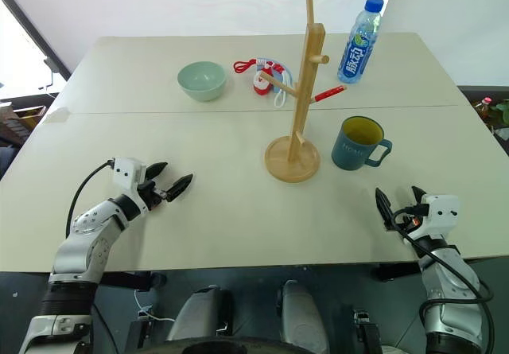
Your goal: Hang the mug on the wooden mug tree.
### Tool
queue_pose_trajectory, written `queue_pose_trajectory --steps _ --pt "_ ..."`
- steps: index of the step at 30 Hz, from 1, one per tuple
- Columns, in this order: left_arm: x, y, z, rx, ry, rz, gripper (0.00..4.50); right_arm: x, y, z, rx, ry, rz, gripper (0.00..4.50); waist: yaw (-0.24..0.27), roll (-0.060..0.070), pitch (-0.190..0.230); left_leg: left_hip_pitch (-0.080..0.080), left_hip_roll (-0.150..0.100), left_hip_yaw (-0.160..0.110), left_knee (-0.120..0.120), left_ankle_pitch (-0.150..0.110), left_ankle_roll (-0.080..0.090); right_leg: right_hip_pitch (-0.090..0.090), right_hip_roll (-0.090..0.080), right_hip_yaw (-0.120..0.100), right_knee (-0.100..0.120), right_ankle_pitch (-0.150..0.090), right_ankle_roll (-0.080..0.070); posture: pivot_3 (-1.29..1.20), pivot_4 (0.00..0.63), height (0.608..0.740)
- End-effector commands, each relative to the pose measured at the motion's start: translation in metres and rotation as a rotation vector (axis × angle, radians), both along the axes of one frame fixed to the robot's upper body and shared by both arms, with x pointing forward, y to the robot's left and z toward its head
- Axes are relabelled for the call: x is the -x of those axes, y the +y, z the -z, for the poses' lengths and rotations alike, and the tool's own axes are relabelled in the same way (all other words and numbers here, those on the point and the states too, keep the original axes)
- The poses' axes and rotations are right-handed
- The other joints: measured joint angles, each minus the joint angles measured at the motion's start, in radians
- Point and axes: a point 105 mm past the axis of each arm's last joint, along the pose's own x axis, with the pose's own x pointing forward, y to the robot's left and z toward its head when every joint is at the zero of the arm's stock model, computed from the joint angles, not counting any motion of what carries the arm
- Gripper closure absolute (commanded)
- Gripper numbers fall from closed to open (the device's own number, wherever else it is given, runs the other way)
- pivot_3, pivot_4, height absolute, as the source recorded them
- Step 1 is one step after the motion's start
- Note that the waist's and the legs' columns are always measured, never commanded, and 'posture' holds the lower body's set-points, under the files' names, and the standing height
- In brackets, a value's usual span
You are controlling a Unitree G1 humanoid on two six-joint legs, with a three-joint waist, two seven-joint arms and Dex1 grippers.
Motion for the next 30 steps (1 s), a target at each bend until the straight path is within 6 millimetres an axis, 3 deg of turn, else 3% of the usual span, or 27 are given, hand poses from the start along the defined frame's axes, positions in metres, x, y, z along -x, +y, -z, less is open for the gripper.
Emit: queue_pose_trajectory --steps 1,8,12,21,25,30 --pt "0.002 -0.008 -0.009 -0.003 -0.027 0.027 0.00 0.001 0.000 -0.011 0.025 -0.042 -0.006 0.05 0.000 0.000 0.000 0.000 0.000 0.000 0.000 0.000 0.000 0.000 0.000 0.000 0.000 0.000 0.000 0.00 0.150 0.740" --pt "0.002 -0.018 -0.011 0.012 -0.021 0.062 0.00 0.000 0.008 -0.012 0.021 -0.052 -0.014 0.05 0.000 0.000 0.000 0.000 0.000 0.000 -0.001 0.000 0.000 0.000 -0.002 0.000 -0.001 0.000 0.000 0.00 0.150 0.740" --pt "0.005 -0.038 -0.015 0.019 -0.040 0.165 0.00 -0.003 0.007 -0.014 0.022 -0.059 -0.002 0.05 0.000 0.000 0.000 -0.001 -0.001 0.000 -0.002 0.000 0.000 -0.001 -0.002 0.000 -0.002 0.000 0.000 0.00 0.150 0.740" --pt "0.058 -0.121 -0.039 0.051 -0.099 0.686 0.00 -0.017 0.002 -0.024 0.050 -0.108 0.047 0.05 -0.001 0.000 0.000 -0.001 -0.002 0.002 -0.006 0.000 0.000 -0.003 -0.004 0.000 -0.003 0.000 0.000 0.00 0.150 0.740" --pt "0.076 -0.140 -0.049 0.055 -0.097 0.840 0.00 -0.023 -0.002 -0.030 0.055 -0.128 0.072 0.05 -0.001 0.001 0.000 -0.001 -0.002 0.003 -0.009 0.000 0.000 -0.005 -0.003 0.000 -0.003 0.000 -0.001 0.00 0.150 0.740" --pt "0.079 -0.146 -0.053 0.039 -0.099 0.886 0.00 -0.030 -0.001 -0.032 0.060 -0.131 0.071 0.05 -0.001 0.001 -0.001 -0.001 -0.002 0.003 -0.009 0.000 0.000 -0.005 0.003 0.000 -0.003 -0.001 -0.001 0.00 0.150 0.740"
